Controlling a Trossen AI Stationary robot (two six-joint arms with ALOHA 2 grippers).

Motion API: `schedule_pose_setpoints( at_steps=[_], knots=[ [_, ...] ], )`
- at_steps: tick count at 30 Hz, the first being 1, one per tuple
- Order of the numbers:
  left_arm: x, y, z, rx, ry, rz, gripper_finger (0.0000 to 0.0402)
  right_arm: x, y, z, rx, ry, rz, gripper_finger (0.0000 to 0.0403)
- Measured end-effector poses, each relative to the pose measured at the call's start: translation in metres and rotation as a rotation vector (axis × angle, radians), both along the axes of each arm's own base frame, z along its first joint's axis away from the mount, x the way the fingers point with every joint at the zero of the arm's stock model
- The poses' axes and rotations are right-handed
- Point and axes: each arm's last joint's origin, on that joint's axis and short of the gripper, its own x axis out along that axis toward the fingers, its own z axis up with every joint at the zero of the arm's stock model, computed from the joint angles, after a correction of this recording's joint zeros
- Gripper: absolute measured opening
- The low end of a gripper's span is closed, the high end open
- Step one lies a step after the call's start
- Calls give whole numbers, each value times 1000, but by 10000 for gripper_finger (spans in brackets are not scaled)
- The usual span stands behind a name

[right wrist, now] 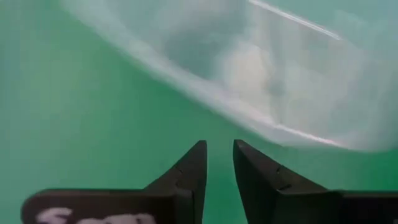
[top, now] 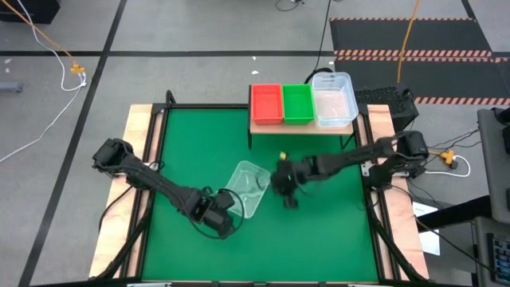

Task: Stack baskets on shelf by color
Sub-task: Stack the top transparent bin on the top of the transparent bin

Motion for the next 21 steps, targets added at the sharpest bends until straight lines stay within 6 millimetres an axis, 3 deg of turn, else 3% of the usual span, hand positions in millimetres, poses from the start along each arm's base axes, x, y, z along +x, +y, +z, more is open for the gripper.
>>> schedule_pose_setpoints(
  at_steps=[4, 7, 10, 12, 16, 21],
  knots=[
    [-6, 2, -2, 21, 52, 21, 19, -10, 57, 19, -41, -139, 255, 64],
    [-11, 6, -3, 61, 95, 81, 19, -20, 73, 36, -304, -227, 362, 64],
    [-16, 10, -3, 86, 136, 139, 19, -20, 62, 47, -637, -276, 415, 63],
    [-18, 12, -4, 96, 158, 167, 19, -18, 52, 43, -818, -243, 567, 63],
    [-22, 15, -3, 156, 166, 205, 19, -15, 33, 31, -1017, -172, 868, 63],
    [-23, 17, -2, 230, 142, 218, 19, -8, 8, 23, -1141, -84, 968, 63]
  ],
)
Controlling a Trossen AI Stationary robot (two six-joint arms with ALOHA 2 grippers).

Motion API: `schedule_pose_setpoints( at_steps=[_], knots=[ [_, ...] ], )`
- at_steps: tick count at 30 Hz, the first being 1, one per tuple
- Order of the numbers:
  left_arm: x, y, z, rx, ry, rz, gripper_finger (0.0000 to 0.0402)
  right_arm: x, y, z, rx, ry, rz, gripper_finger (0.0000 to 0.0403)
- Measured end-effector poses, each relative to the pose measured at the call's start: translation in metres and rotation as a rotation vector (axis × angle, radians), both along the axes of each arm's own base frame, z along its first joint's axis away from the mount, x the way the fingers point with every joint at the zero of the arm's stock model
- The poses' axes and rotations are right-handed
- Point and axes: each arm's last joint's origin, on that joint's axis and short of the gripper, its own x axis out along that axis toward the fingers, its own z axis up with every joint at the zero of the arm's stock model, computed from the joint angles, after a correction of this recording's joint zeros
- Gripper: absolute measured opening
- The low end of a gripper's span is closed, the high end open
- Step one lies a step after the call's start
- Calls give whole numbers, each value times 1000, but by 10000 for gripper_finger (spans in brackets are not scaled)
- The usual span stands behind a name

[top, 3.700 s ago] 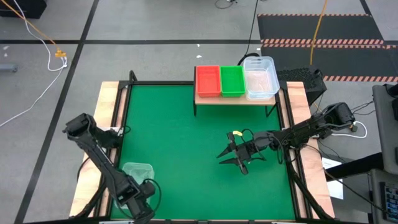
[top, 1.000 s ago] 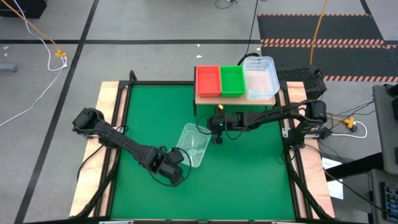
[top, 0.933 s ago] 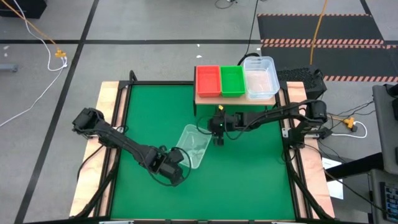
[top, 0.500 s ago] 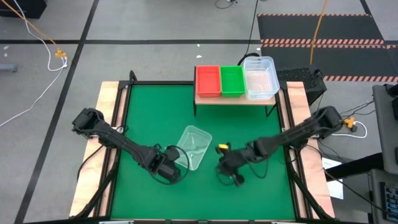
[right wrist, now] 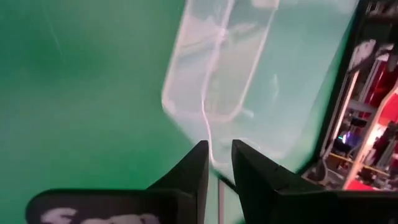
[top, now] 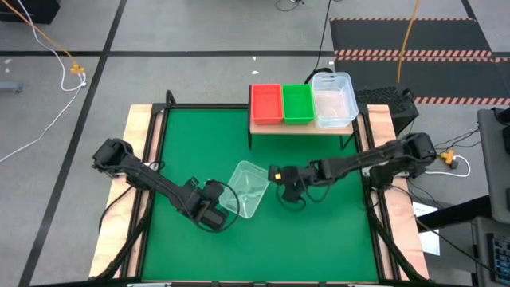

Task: Stack baskets on shelf by color
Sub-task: Stack the top transparent bin on the top of the transparent bin

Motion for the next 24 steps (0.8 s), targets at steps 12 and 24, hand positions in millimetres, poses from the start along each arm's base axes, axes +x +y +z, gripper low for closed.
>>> schedule_pose_setpoints(
  at_steps=[12, 24],
  knots=[
    [0, 1, 1, 52, -8, -28, 19, 10, -28, -12, -2, 27, 24, 63],
    [3, 7, 1, 58, 6, -33, 19, 17, -25, -27, 110, 48, 18, 63]
  ],
)
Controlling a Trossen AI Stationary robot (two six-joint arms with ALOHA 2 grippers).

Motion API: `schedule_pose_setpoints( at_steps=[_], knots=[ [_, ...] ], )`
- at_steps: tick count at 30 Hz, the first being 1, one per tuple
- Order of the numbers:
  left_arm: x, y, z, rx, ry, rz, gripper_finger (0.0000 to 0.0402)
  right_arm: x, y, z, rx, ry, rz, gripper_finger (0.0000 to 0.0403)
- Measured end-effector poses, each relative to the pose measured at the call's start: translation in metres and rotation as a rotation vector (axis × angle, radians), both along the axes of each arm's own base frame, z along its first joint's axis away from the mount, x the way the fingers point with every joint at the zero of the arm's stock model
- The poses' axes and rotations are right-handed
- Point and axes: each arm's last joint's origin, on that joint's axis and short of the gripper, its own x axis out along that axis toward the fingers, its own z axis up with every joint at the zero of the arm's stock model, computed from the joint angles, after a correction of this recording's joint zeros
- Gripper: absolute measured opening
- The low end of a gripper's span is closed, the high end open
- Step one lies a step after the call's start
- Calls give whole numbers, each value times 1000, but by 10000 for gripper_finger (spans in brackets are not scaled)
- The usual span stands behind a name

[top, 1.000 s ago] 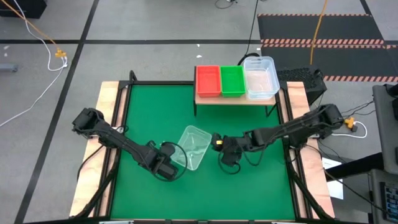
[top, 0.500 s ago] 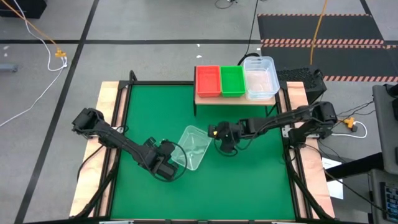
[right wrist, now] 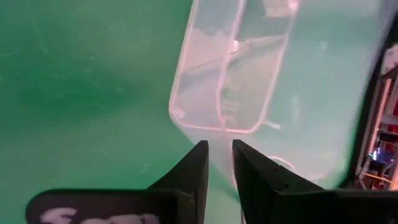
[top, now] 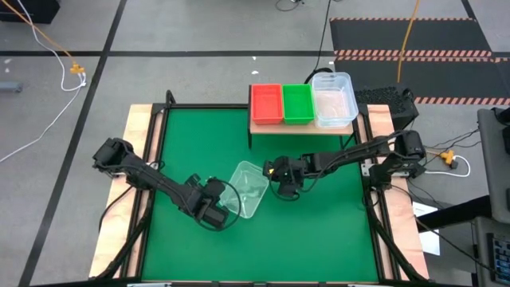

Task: Stack baskets on shelf by color
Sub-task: Stack the top transparent bin on the top of the transparent bin

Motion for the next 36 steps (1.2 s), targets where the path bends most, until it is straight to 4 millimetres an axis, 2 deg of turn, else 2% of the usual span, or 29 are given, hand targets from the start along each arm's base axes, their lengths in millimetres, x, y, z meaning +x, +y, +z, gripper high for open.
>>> schedule_pose_setpoints(
  at_steps=[6, 10, 13, 16, 19, 22, 24, 27, 31, 36],
  knots=[
    [0, 1, 0, 3, 7, -6, 19, -1, 8, -17, 38, 86, -41, 55],
    [-2, 0, 0, 11, 24, -14, 19, -4, 25, -10, 146, 58, -135, 15],
    [-2, 0, 0, 11, 28, -14, 19, -8, 45, -7, 231, 61, -166, 8],
    [-2, 0, 0, 11, 30, -14, 19, -10, 66, -1, 400, 66, -220, 7],
    [-3, 0, 0, 6, 34, -15, 19, -5, 84, 9, 673, 53, -400, 5],
    [-4, 0, 0, 10, 40, -5, 19, -1, 90, 19, 849, 62, -623, 8],
    [-2, 0, 0, 1, 8, 17, 19, 4, 92, 31, 918, -5, -790, 9],
    [-2, 1, 0, 7, 9, 33, 19, -1, 92, 38, 891, -3, -924, 10],
    [-3, 0, 0, 4, 12, 25, 19, -8, 95, 24, 900, 77, -1009, 20],
    [-3, 0, 0, 4, 13, 23, 19, -6, 101, 29, 1077, 212, -973, 75]
  ],
)
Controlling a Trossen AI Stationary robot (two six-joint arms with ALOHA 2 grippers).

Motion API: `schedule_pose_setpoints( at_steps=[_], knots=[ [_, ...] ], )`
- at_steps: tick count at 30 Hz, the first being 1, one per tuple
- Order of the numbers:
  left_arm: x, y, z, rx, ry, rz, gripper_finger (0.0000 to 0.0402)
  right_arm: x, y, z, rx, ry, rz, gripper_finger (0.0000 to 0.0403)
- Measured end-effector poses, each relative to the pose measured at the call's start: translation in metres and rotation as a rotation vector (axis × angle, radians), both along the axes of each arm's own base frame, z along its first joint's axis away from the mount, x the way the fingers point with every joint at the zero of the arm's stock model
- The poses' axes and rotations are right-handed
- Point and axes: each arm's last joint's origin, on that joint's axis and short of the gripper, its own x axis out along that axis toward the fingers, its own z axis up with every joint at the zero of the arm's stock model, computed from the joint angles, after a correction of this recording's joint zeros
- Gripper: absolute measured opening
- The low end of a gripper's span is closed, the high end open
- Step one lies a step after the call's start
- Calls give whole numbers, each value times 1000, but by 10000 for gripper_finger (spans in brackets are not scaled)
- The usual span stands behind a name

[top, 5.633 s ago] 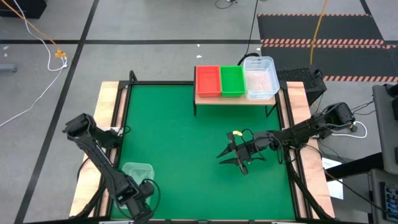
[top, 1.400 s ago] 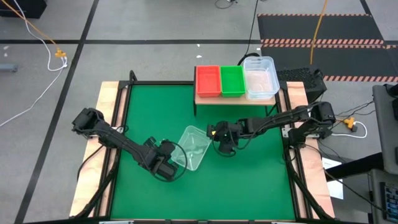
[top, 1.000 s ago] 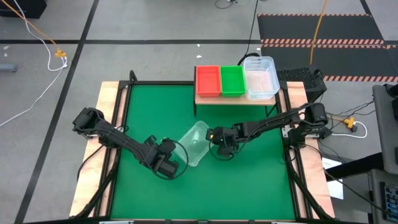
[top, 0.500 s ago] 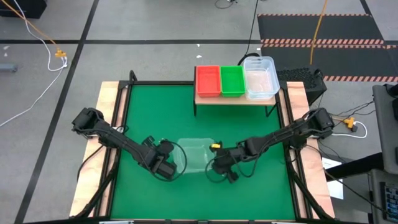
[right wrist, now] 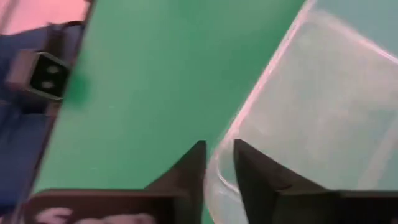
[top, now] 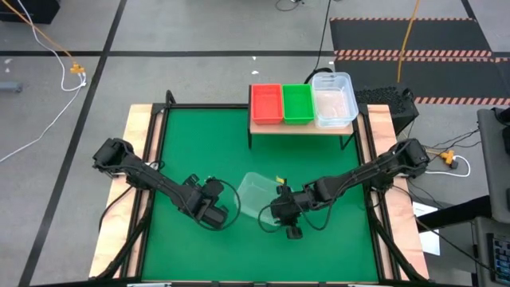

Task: Stack baskets on shelf by color
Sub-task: Stack the top transparent bin on the top of the transparent bin

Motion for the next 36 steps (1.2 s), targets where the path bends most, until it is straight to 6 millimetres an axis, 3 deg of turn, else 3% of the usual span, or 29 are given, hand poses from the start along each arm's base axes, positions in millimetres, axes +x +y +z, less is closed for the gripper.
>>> schedule_pose_setpoints(
  at_steps=[4, 9, 12, 17, 25, 29, 33, 36],
  knots=[
    [0, 0, 0, 2, 4, 1, 19, -1, 1, 6, 2, -54, 127, 134],
    [-2, -2, 0, 5, 10, -1, 19, -17, -7, 19, -226, -82, 282, 185],
    [-3, -3, 0, 5, 10, -8, 19, -33, -15, 22, -386, -40, 511, 192],
    [-3, -2, 0, 9, 10, -3, 19, -39, -27, 15, -565, 43, 682, 185],
    [-2, -1, 0, 27, 0, -4, 19, -32, -43, 12, -606, 22, 714, 180],
    [-2, -1, 0, 30, 2, -11, 19, -37, -51, -4, -619, 52, 734, 171],
    [-2, -1, 0, 43, 1, -21, 19, -39, -55, -21, -644, 16, 752, 146],
    [-2, -1, 1, 53, -1, -29, 19, -39, -56, -23, -643, 8, 747, 101]
  ],
)
